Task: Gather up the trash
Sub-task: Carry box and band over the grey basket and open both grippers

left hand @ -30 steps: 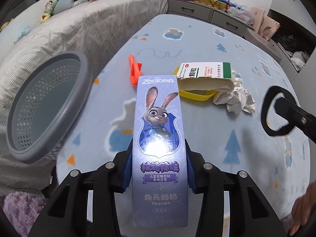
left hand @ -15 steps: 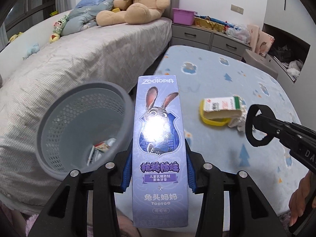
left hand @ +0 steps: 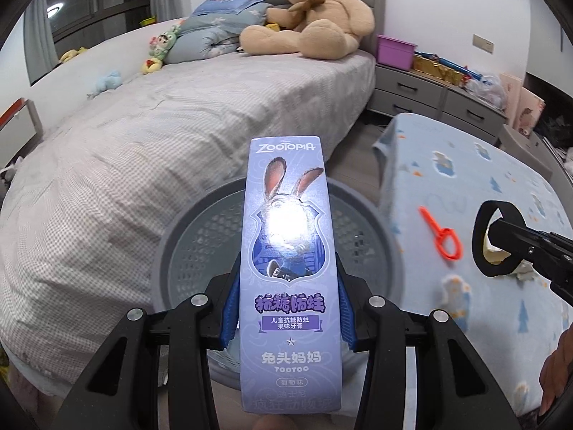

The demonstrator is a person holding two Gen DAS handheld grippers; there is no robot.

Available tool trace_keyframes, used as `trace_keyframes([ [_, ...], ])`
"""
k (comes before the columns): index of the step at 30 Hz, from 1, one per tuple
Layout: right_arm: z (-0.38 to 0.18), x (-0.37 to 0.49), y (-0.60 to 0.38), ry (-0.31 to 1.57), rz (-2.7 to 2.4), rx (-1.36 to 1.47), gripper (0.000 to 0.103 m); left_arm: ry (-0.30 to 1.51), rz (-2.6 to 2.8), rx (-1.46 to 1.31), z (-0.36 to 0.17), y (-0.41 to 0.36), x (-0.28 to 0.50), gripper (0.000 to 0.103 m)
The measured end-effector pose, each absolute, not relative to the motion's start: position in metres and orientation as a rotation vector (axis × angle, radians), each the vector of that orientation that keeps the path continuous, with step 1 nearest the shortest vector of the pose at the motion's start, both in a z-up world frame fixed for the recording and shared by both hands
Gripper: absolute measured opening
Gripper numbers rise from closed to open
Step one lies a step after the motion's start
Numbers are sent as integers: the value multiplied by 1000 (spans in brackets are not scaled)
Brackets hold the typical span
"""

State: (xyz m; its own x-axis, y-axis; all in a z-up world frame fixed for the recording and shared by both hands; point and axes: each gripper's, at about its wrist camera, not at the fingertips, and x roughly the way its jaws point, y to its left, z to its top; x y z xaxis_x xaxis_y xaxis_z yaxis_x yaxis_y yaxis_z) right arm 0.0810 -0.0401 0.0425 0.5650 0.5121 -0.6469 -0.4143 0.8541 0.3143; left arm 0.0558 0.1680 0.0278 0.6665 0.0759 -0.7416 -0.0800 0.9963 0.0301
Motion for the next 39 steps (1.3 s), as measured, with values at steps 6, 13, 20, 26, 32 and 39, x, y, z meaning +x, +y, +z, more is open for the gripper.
trace_keyframes([
  [6,30,103,12,836,618,90,9,867,127,-48,10,194,66,43],
  [13,10,120,47,879,666,41,9,892,141,-74,-3,211,73,43],
  [20,0,128,56,902,680,33,13,915,139,-101,-10,218,79,43],
  [26,1,130,53,898,672,40,22,906,153,-113,-8,221,78,53],
  [32,4,127,49,882,659,44,36,898,177,-99,-6,220,75,59],
  [39,4,123,49,886,656,41,36,890,199,-108,-5,224,75,63],
])
